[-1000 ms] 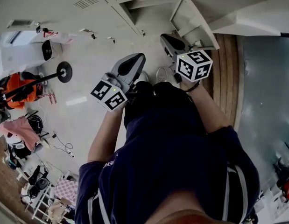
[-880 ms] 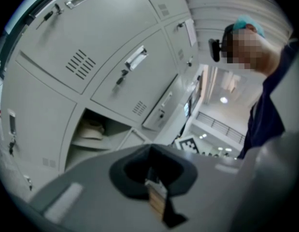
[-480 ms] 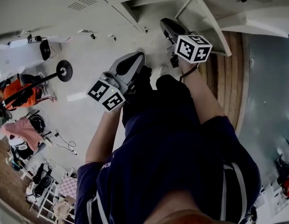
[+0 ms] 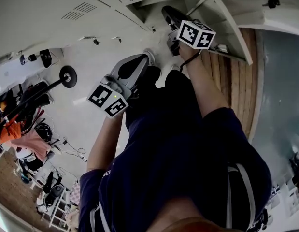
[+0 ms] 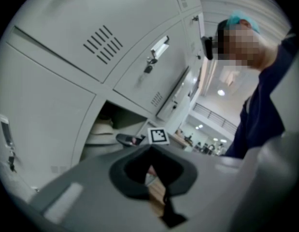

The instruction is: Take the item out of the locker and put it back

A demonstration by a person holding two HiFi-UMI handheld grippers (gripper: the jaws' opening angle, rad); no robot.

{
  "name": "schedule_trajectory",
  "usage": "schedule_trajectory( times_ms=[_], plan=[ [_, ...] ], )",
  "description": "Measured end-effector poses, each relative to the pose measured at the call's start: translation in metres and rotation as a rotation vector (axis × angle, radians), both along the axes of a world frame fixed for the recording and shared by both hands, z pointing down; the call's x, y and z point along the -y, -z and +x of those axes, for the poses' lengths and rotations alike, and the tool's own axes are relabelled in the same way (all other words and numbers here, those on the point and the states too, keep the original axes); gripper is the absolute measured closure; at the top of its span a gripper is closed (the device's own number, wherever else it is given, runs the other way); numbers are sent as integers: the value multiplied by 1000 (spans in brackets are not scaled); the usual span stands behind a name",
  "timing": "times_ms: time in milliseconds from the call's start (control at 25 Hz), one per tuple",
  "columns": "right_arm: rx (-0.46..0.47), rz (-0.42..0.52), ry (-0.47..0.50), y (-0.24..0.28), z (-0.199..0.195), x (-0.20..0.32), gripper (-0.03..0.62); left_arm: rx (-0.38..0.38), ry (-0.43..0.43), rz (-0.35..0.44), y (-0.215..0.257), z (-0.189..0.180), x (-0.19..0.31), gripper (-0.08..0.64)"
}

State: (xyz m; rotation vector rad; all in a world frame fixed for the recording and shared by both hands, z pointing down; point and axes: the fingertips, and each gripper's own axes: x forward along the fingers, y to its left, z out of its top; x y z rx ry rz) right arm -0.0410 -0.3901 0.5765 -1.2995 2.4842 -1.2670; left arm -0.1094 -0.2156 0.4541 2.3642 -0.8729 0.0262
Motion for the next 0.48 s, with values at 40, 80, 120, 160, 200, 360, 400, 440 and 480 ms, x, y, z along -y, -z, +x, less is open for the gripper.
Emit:
schedule_trajectory(
  times_ms=[40,80,120,160,200,360,400,440,480],
  plan=[
    [5,-1,-7,-4,-1,5,581,-2,-6,0,-3,0,2,557],
    [10,-2,-13,-7,-1,9,581,-3,-11,0,-6,0,5,557],
    [17,-1,-21,-9,-1,14,580,-5,-17,0,-9,1,6,557],
    [25,-2,-29,-12,-1,18,568,-6,-23,0,-12,1,8,557],
    [36,-4,-36,-14,-1,23,541,-7,-27,0,-15,1,10,557],
    [76,-21,-64,-24,-3,38,504,-11,-33,-2,-25,1,16,557],
    [89,-24,-72,-26,-3,42,499,-11,-33,-2,-28,1,18,557],
    [104,-26,-81,-28,-3,46,495,-12,-34,-2,-30,0,20,557],
    [120,-28,-87,-29,-3,49,492,-11,-34,-1,-32,0,21,557]
  ],
)
